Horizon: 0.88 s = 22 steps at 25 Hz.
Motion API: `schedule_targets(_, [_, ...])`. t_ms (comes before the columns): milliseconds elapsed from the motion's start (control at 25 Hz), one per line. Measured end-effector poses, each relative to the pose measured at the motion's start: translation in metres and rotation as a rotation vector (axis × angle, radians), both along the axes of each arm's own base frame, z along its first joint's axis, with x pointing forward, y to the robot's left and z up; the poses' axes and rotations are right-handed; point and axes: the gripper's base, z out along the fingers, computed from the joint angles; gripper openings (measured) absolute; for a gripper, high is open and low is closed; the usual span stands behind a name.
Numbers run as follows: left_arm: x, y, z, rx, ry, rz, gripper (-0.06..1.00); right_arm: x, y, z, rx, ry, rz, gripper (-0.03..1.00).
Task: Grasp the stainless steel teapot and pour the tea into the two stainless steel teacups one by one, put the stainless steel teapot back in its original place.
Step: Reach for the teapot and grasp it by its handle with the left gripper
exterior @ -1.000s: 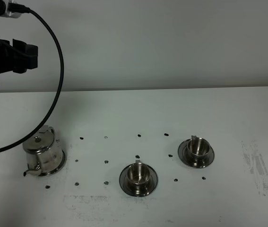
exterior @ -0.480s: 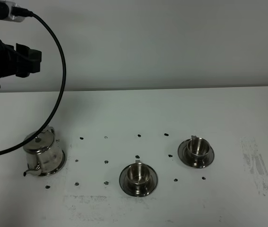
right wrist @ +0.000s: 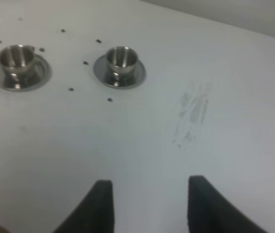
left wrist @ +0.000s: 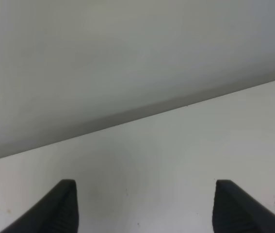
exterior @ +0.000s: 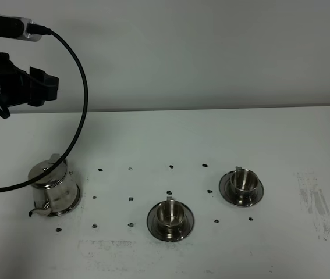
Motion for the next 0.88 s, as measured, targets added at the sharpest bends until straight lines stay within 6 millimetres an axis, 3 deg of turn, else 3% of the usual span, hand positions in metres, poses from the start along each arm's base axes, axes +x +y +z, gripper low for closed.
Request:
schedule_targets(400, [0.0008,-0.0008,-0.0037,0.014,0.015,-0.017,0.58,0.003,0.0046,-0.0032,0.016,0.019,-0.321,0.34])
schedule_targets(880, [0.0005,-0.0009,-0.0042,0.028,0.017,-0.026,0.58,0.0031,0.0048,-0.0033,0.018,0.02,-0.327,0.34])
